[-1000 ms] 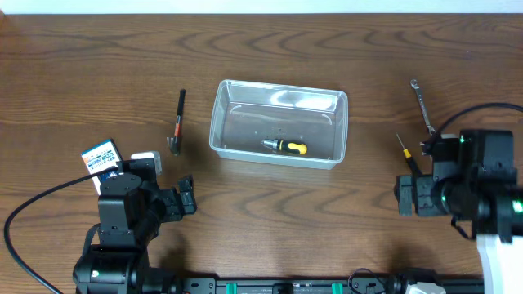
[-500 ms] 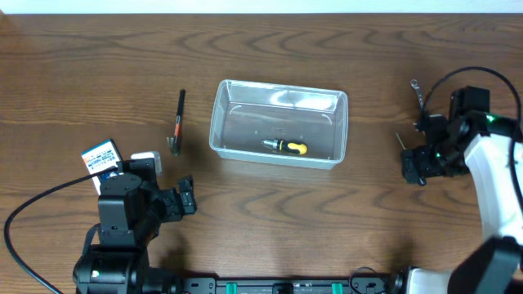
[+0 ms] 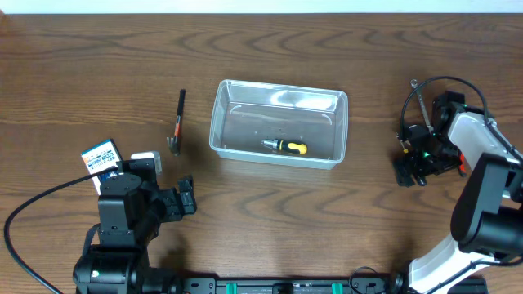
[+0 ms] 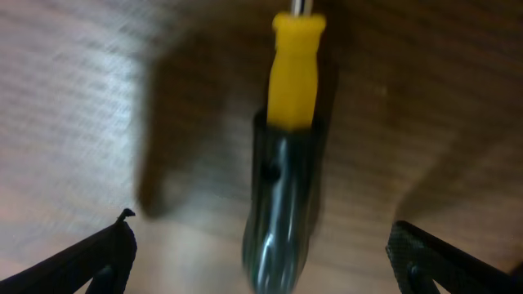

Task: Pack container
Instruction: 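Grasp the small yellow-handled screwdriver with the right gripper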

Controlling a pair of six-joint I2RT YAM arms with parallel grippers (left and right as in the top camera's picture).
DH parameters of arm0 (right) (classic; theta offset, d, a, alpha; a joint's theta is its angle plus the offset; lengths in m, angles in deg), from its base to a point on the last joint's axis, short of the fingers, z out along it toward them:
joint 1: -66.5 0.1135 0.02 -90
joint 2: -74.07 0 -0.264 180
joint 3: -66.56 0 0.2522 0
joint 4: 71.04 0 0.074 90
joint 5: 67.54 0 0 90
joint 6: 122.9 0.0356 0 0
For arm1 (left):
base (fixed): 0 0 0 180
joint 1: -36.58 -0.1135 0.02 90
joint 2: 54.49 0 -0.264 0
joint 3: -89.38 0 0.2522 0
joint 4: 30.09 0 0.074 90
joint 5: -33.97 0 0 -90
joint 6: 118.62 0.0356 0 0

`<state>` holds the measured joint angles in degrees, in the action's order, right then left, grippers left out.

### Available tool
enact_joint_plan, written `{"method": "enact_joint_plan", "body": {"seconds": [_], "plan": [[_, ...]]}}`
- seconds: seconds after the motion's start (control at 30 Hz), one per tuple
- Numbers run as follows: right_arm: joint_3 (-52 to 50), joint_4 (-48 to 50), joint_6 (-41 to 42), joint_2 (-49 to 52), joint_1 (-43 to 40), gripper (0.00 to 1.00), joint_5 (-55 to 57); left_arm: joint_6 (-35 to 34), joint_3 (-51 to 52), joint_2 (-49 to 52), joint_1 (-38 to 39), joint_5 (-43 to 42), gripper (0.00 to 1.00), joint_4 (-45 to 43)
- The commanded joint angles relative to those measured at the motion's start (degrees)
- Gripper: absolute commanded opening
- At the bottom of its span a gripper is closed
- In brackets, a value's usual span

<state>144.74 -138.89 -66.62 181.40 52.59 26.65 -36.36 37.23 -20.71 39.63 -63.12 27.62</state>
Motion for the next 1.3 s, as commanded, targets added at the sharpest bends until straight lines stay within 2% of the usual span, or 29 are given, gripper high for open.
{"method": "enact_joint_plan", "body": {"seconds": [0.0, 0.13, 0.4, 0.67, 0.8, 0.97, 1.17, 1.27], "plan": [[0.3, 0.9, -1.1, 1.6, -0.4, 0.99, 0.6, -0.5, -1.1, 0.1, -0.2, 0.7, 0.98, 0.2], [0.3, 2.1, -1.1, 3.0, -0.4, 0.99, 1.3, -0.5, -1.1, 0.1, -0.2, 0.7, 0.98, 0.2], [0.3, 2.4, -1.1, 3.4, -0.4, 0.93, 2.1, -0.5, -1.1, 0.1, -0.2, 0.7, 0.98, 0.2], [0.3, 2.5, -0.5, 3.4, -0.4, 0.78, 2.0, -0.5, -1.1, 0.1, -0.2, 0.7, 0.98, 0.2], [0.3, 2.5, 0.4, 3.4, -0.4, 0.59, 2.0, -0.5, -1.1, 0.1, -0.2, 0.7, 0.98, 0.2], [0.3, 2.5, 0.5, 3.4, -0.4, 0.55, 2.0, -0.5, -1.1, 0.1, -0.2, 0.7, 0.98, 0.2], [0.3, 2.5, 0.5, 3.4, -0.4, 0.41, 1.6, -0.5, -1.1, 0.1, -0.2, 0.7, 0.98, 0.2], [0.3, 2.5, 0.5, 3.4, -0.4, 0.40, 1.6, -0.5, -1.1, 0.1, -0.2, 0.7, 0.98, 0.2]]}}
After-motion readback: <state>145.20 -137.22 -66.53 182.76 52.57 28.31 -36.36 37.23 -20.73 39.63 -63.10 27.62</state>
